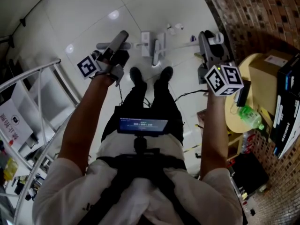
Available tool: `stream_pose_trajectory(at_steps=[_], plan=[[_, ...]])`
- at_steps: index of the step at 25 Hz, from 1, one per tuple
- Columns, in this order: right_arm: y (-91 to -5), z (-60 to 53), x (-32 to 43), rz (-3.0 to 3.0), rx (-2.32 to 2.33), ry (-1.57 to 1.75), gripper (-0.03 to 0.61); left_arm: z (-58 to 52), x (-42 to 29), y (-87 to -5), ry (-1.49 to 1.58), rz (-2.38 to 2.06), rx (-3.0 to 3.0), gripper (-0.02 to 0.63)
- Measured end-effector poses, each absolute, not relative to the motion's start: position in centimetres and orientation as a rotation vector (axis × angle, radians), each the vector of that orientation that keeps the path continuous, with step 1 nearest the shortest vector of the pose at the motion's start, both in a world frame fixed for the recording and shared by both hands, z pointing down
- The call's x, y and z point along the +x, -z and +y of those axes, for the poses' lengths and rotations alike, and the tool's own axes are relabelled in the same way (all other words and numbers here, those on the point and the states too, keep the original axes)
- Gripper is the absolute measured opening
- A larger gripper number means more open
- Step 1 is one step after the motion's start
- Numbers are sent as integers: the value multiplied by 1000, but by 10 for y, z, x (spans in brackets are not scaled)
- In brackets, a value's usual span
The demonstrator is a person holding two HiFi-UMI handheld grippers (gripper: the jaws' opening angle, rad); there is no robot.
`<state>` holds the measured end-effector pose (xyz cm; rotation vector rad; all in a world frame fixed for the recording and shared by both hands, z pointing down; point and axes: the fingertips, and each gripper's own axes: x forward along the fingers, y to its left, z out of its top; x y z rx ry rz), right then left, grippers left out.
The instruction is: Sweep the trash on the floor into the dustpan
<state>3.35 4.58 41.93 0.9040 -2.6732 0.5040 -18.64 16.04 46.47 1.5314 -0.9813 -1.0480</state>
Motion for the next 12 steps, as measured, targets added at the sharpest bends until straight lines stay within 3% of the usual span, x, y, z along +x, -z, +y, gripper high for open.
stream_pose_trajectory(at_steps=[12], plan=[[-396, 43, 55, -2523, 807, -249, 75, 130, -197, -445, 1008, -937, 1604, 0]])
